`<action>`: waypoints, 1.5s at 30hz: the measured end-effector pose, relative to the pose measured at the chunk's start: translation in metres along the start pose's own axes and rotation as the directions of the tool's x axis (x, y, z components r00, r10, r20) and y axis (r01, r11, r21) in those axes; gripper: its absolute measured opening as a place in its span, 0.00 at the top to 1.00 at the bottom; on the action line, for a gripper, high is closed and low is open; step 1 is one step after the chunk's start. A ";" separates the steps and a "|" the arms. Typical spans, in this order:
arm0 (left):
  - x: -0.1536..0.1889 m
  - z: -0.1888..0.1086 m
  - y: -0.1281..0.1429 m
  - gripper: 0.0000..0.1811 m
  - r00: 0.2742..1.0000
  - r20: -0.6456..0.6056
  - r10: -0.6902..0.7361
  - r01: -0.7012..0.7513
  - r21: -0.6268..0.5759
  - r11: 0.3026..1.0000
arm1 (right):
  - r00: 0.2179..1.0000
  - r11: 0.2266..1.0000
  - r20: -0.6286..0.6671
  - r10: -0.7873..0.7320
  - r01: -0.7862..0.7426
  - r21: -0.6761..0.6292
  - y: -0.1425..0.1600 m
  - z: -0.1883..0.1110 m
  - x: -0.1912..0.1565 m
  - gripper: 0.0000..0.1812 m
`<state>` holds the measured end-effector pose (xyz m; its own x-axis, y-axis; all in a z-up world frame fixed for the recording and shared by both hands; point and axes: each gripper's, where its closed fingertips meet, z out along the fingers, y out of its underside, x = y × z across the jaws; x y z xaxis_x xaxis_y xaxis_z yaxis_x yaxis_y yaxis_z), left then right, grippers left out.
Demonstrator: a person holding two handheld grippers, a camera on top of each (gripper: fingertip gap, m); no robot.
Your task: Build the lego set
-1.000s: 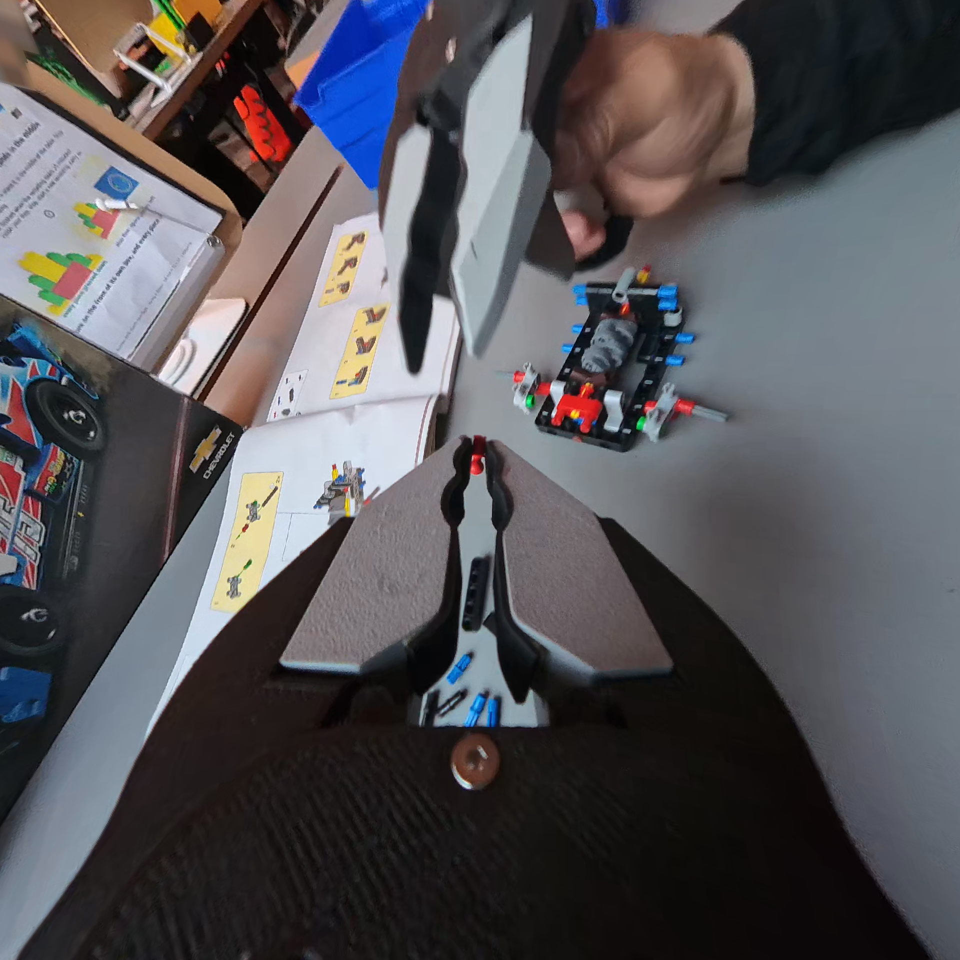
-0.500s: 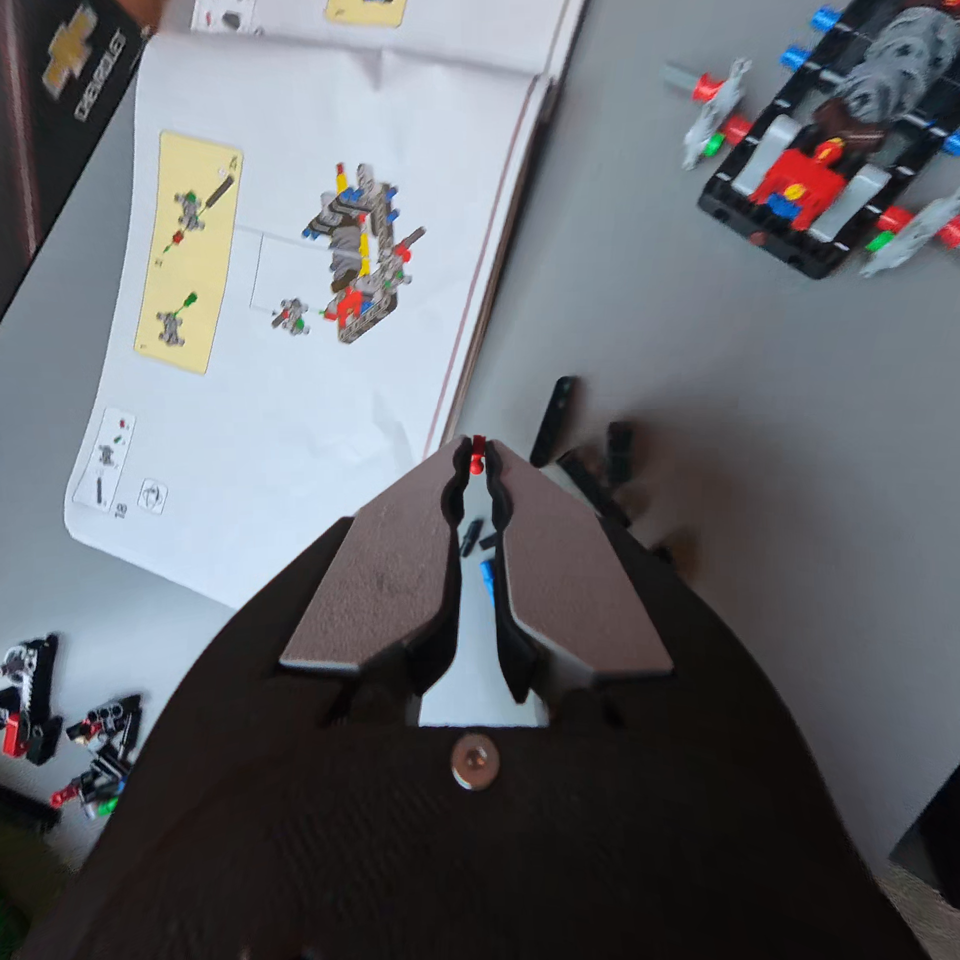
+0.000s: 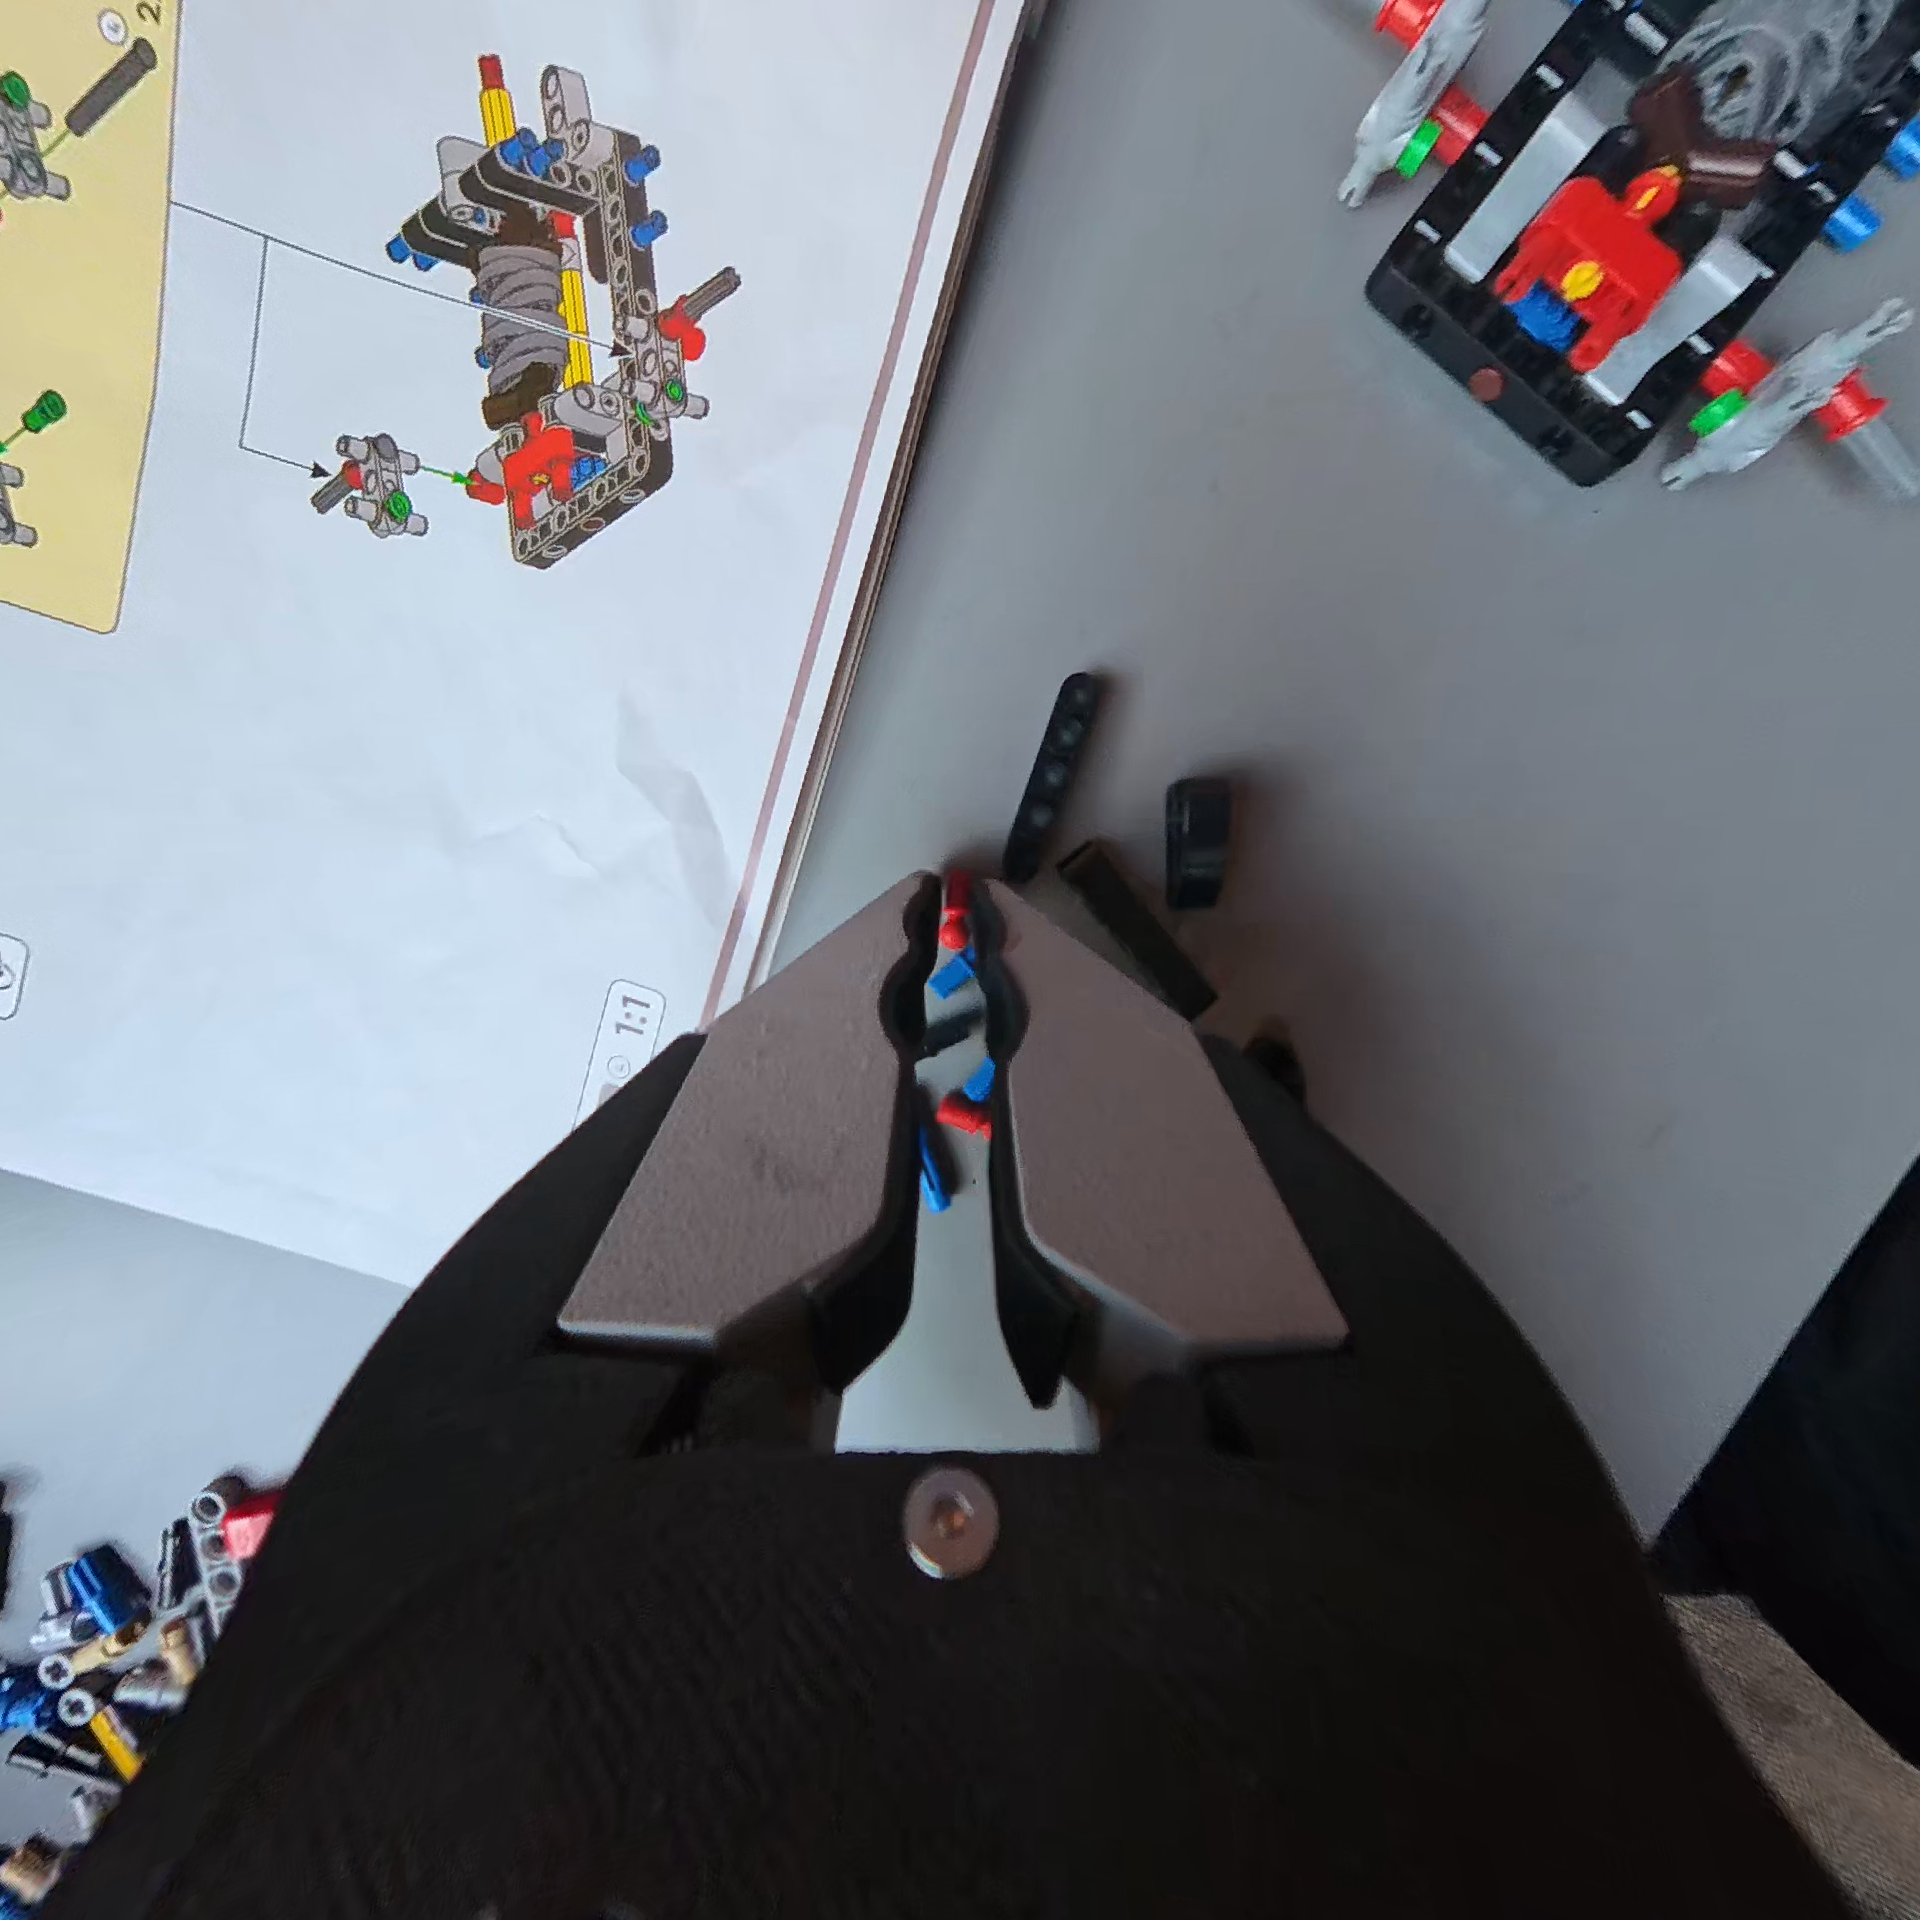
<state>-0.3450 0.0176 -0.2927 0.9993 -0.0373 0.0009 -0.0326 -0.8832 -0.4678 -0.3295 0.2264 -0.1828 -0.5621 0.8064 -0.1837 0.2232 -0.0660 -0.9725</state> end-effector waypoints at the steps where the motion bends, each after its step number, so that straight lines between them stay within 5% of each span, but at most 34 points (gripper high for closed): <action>1: 0.001 -0.001 -0.001 0.98 1.000 -0.006 -0.004 0.004 0.004 1.000 | 1.000 1.000 0.003 0.002 -0.002 0.002 0.000 0.000 -0.001 0.87; 20: 0.001 -0.008 0.001 0.93 0.999 -0.029 -0.018 0.019 0.021 1.000 | 1.000 1.000 0.012 0.026 -0.026 0.008 0.000 -0.001 0.001 0.87; 31: -0.045 -0.068 0.041 0.94 0.986 0.118 -0.121 0.115 0.057 0.992 | 0.999 0.999 0.008 0.052 -0.052 0.001 0.005 -0.001 0.008 0.88; 39: -0.029 -0.045 0.017 0.98 0.996 0.052 -0.077 0.072 0.101 0.992 | 0.998 0.998 0.006 0.055 -0.055 -0.020 0.012 0.003 0.010 0.88; 45: -0.023 -0.043 0.034 0.95 0.993 -0.008 -0.120 0.120 0.028 0.992 | 0.998 0.999 0.012 0.054 -0.054 -0.007 0.009 0.001 0.009 0.88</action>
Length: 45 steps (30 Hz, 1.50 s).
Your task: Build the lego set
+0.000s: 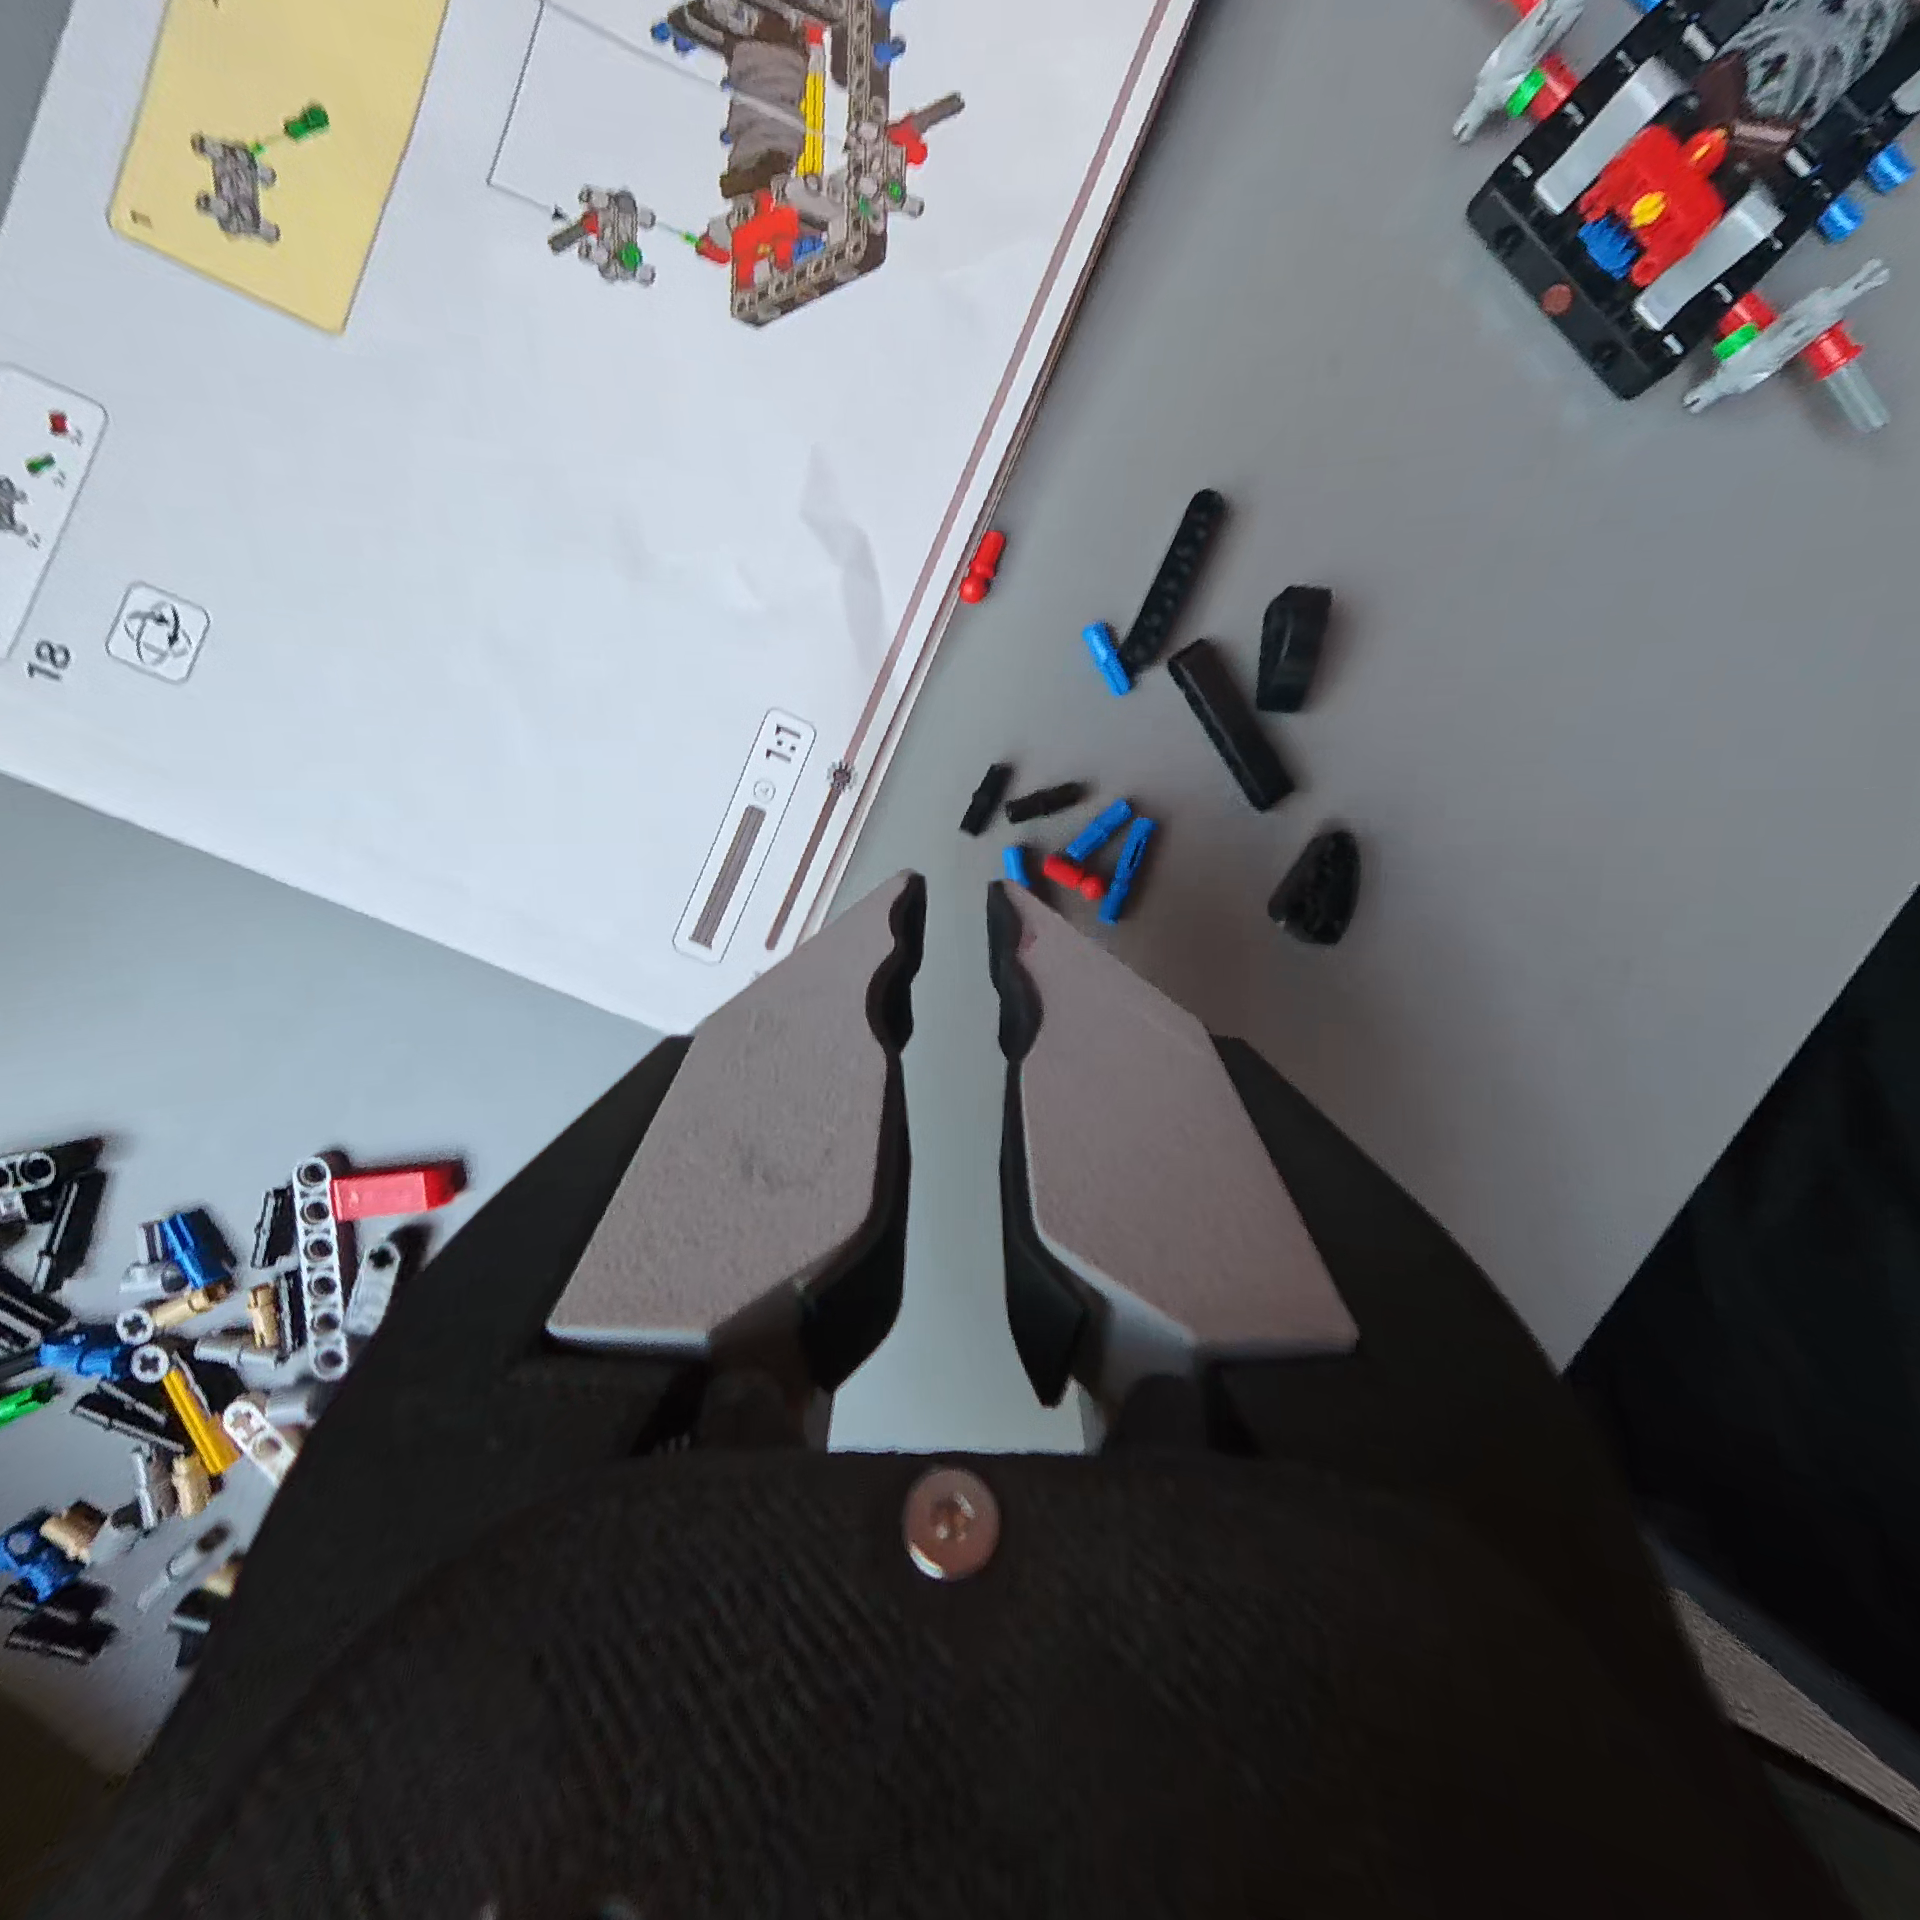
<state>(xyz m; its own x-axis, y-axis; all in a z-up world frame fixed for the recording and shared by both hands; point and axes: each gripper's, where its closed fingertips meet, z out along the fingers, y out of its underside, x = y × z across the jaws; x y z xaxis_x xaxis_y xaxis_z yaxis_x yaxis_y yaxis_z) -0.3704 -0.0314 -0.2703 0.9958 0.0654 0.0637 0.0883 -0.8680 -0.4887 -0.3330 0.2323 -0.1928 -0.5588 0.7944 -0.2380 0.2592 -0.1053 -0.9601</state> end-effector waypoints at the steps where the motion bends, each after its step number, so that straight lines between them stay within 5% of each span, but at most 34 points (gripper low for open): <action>1: 0.000 -0.001 0.004 0.95 1.000 -0.005 -0.005 0.005 -0.015 1.000 | 1.000 1.000 0.002 -0.001 0.001 -0.001 0.000 0.000 0.000 0.88; 12: 0.013 0.009 0.025 0.94 0.998 -0.057 0.022 -0.029 -0.124 0.992 | 1.000 1.000 -0.005 -0.006 0.006 0.000 -0.001 -0.001 0.000 0.88; 20: 0.015 0.006 0.003 0.97 0.996 -0.008 0.088 -0.088 -0.043 0.995 | 1.000 1.000 -0.005 -0.014 0.014 -0.013 0.001 0.000 0.000 0.88; 45: 0.006 0.008 0.001 0.99 0.996 0.018 0.084 -0.084 -0.006 0.996 | 1.000 1.000 -0.026 -0.008 0.008 -0.008 0.003 -0.003 0.009 0.88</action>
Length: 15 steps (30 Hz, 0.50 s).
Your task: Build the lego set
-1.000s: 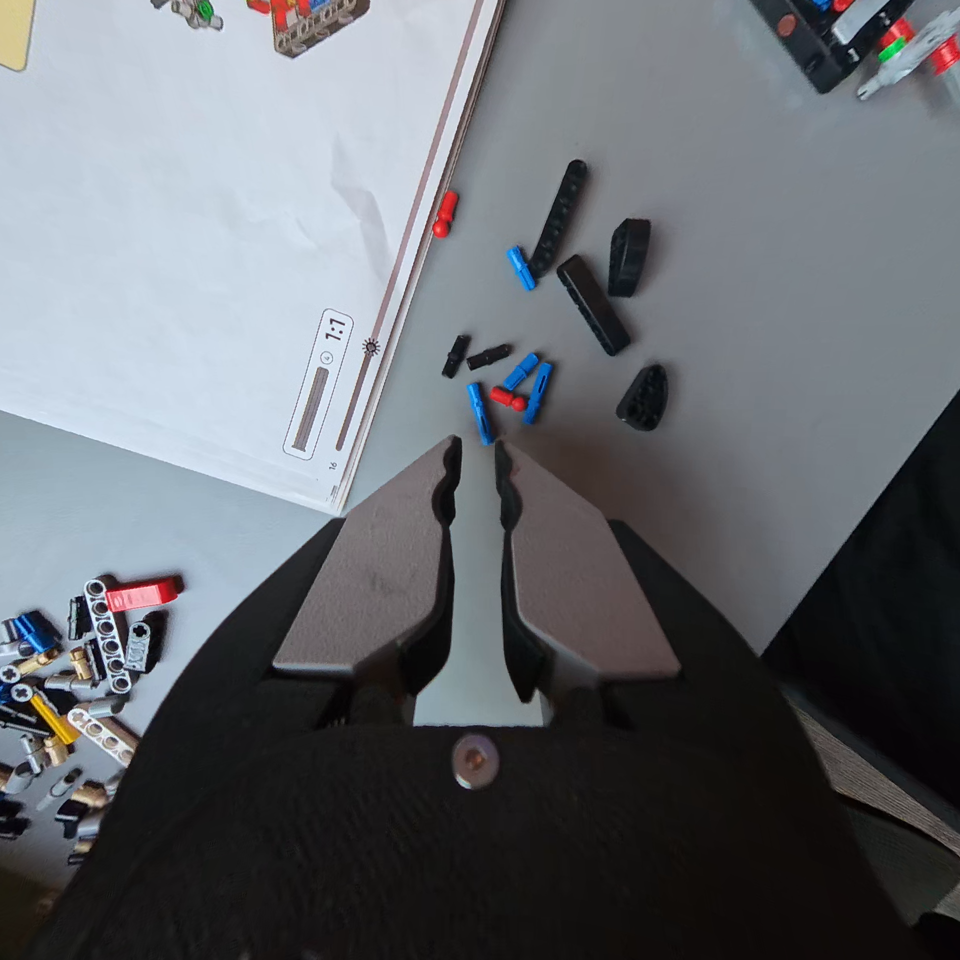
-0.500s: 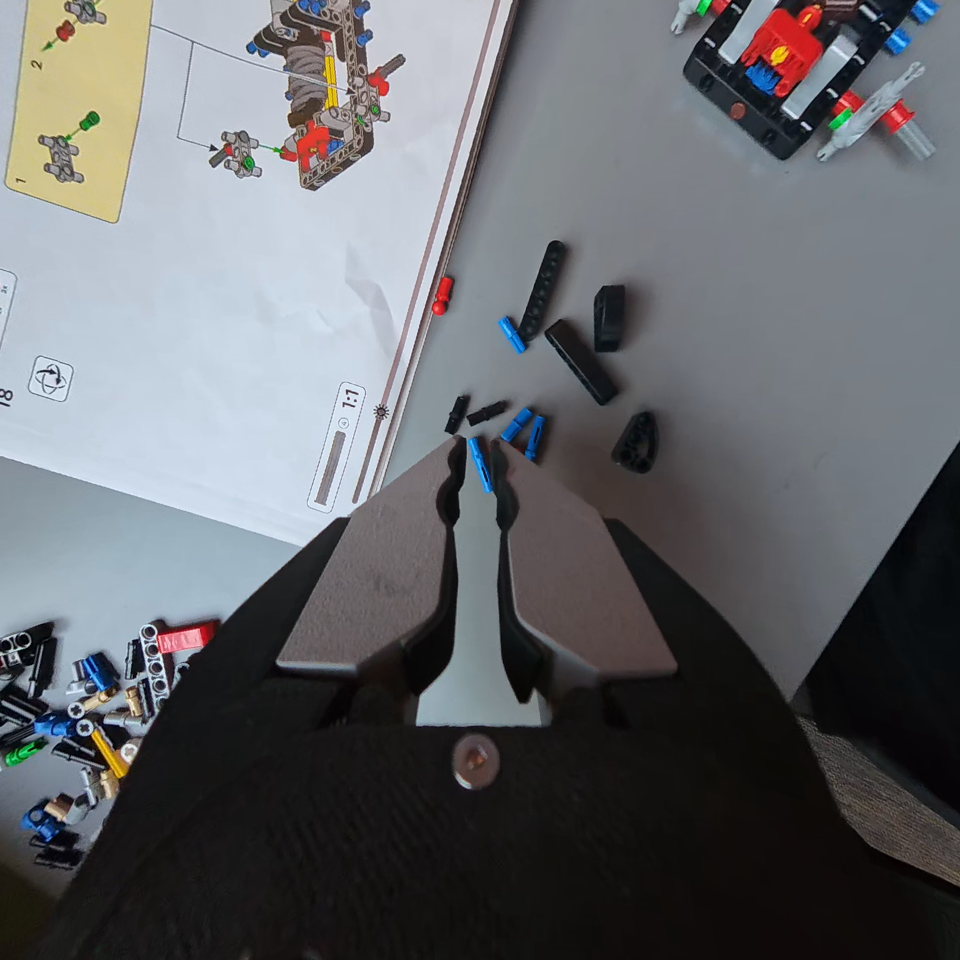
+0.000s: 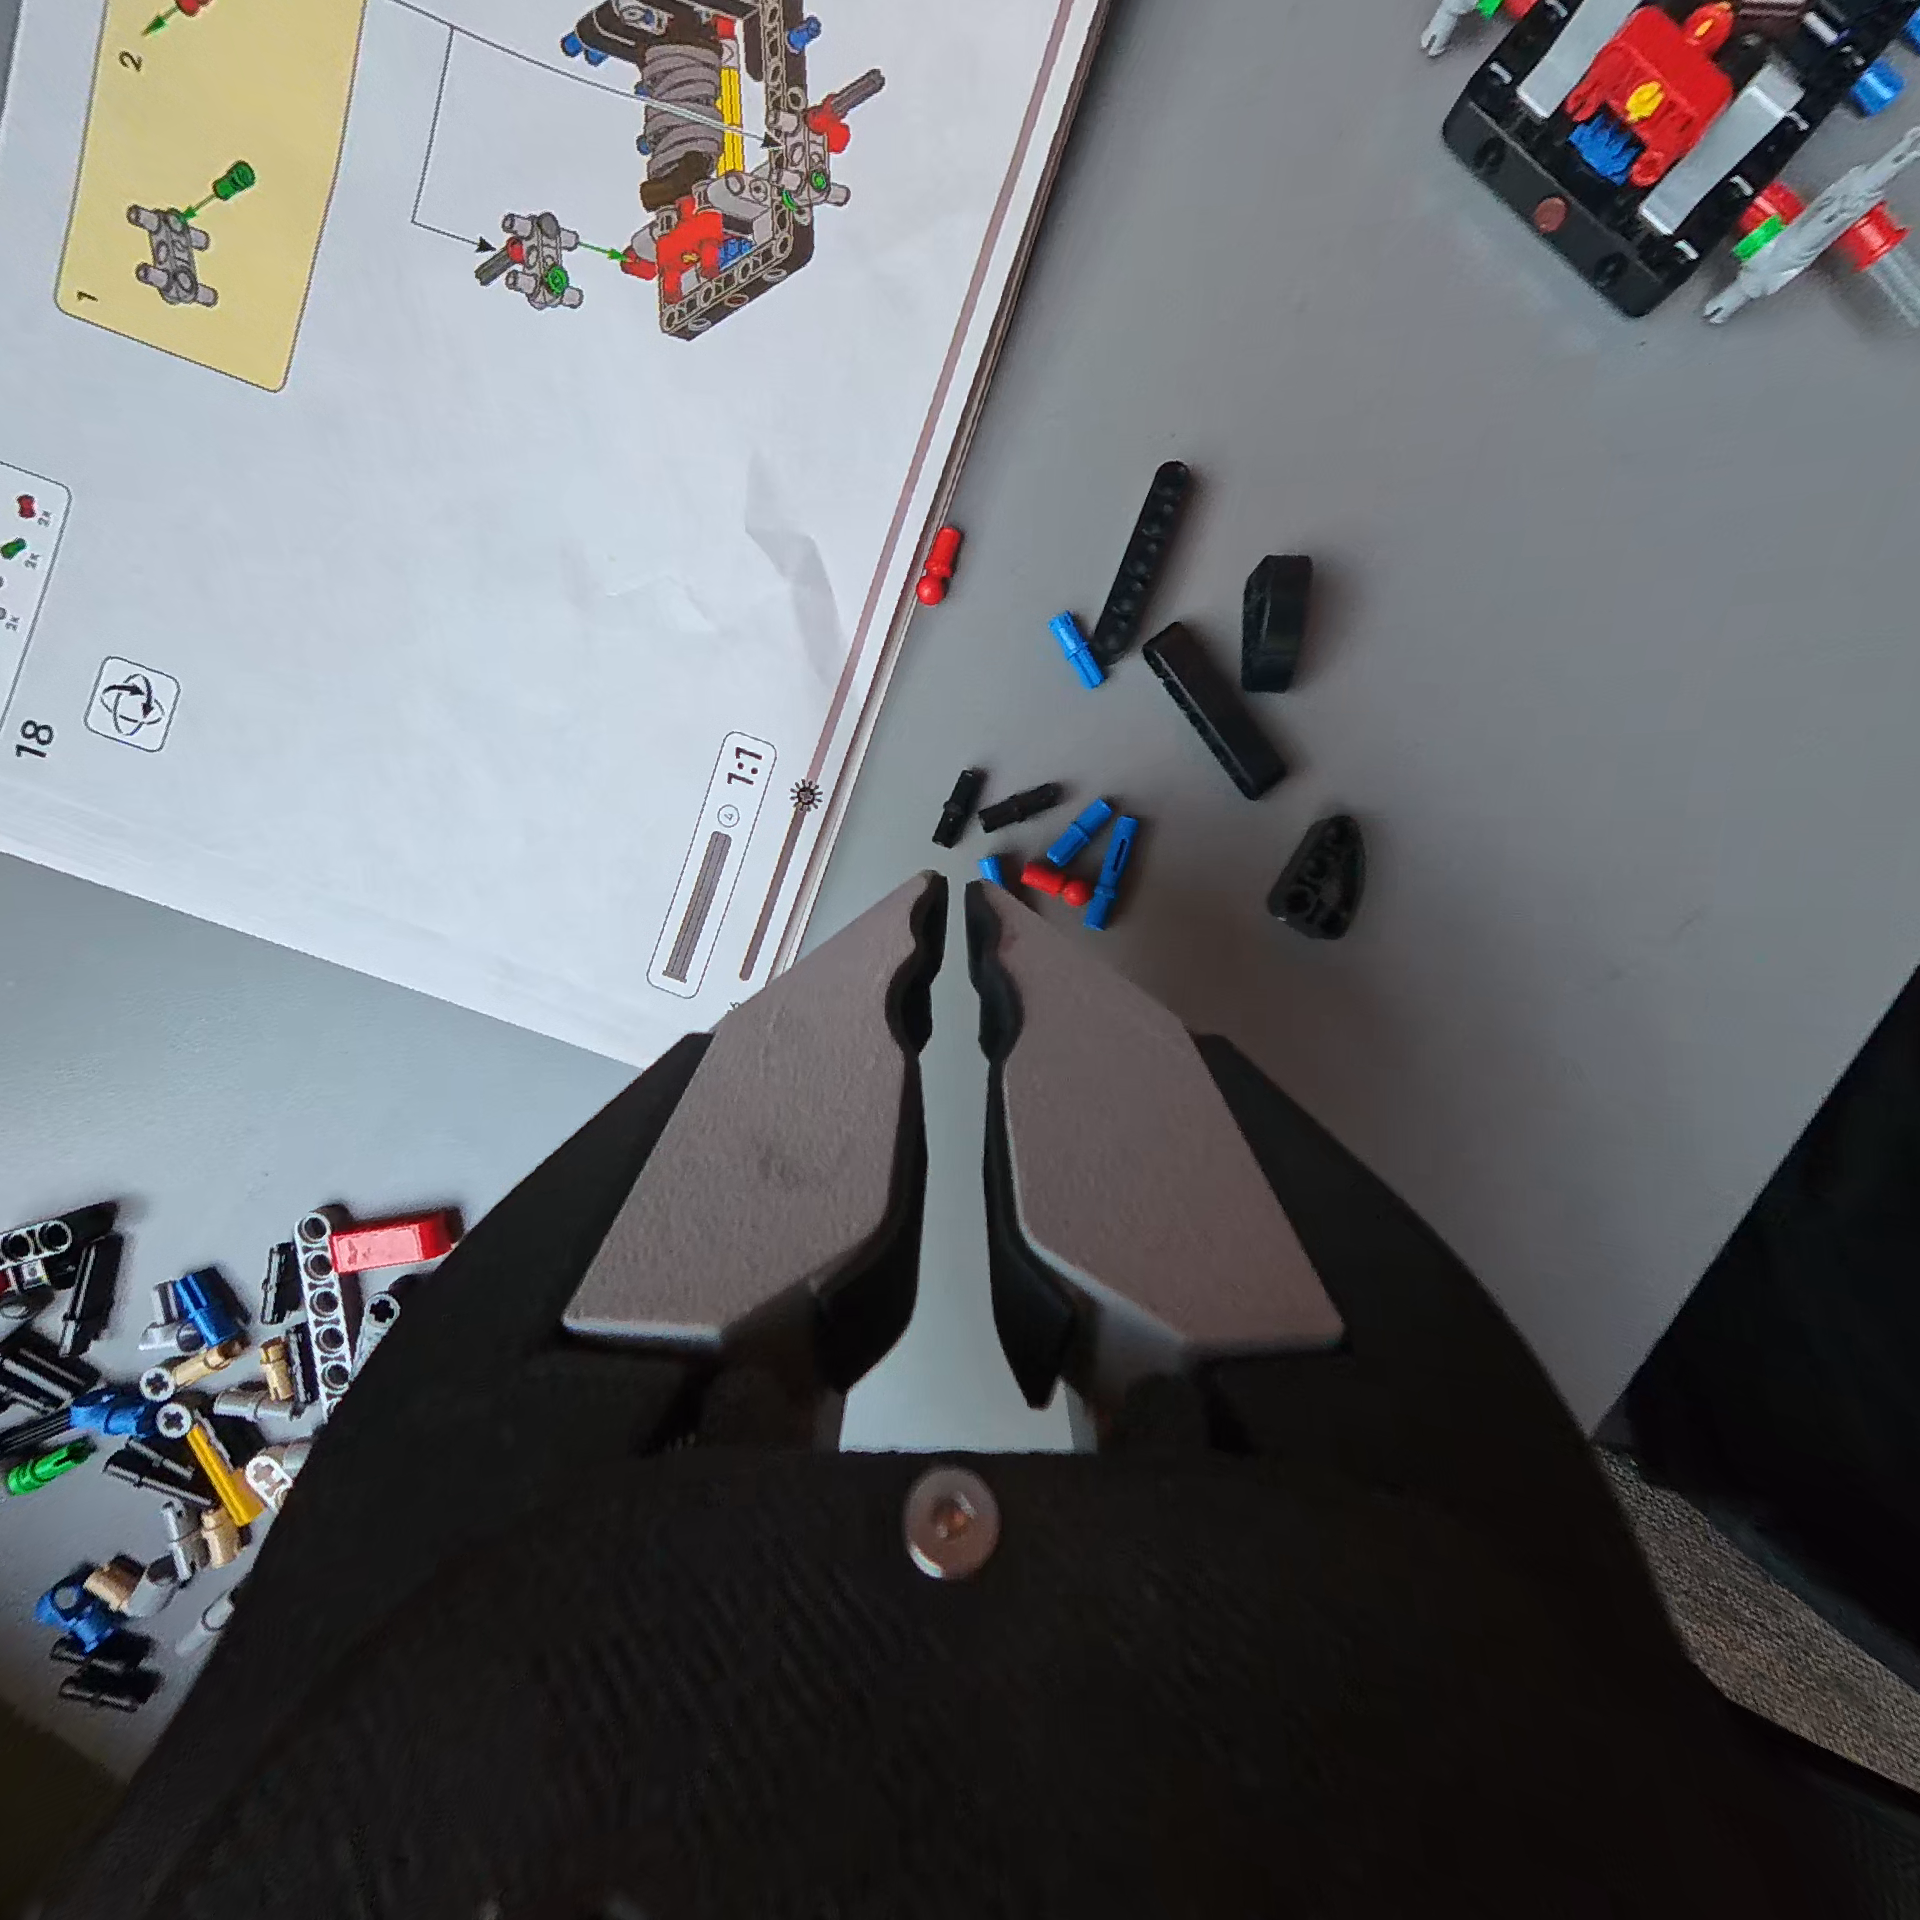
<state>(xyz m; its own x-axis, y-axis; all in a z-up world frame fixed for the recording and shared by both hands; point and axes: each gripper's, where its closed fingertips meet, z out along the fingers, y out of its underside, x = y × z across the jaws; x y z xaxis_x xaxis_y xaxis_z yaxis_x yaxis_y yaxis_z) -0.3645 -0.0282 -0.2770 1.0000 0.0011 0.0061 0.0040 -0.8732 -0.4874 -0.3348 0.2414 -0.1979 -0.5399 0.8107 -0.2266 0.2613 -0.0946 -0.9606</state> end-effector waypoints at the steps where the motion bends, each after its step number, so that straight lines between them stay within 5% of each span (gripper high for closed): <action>1: 0.000 0.000 0.000 1.00 1.000 -0.002 -0.001 0.001 -0.001 1.000 | 1.000 1.000 0.001 -0.001 0.001 -0.001 0.000 0.000 0.000 0.88; 15: 0.004 0.001 -0.003 1.00 1.000 -0.012 -0.005 0.005 0.006 1.000 | 0.999 0.999 0.029 0.019 -0.018 -0.031 0.007 0.005 -0.002 0.87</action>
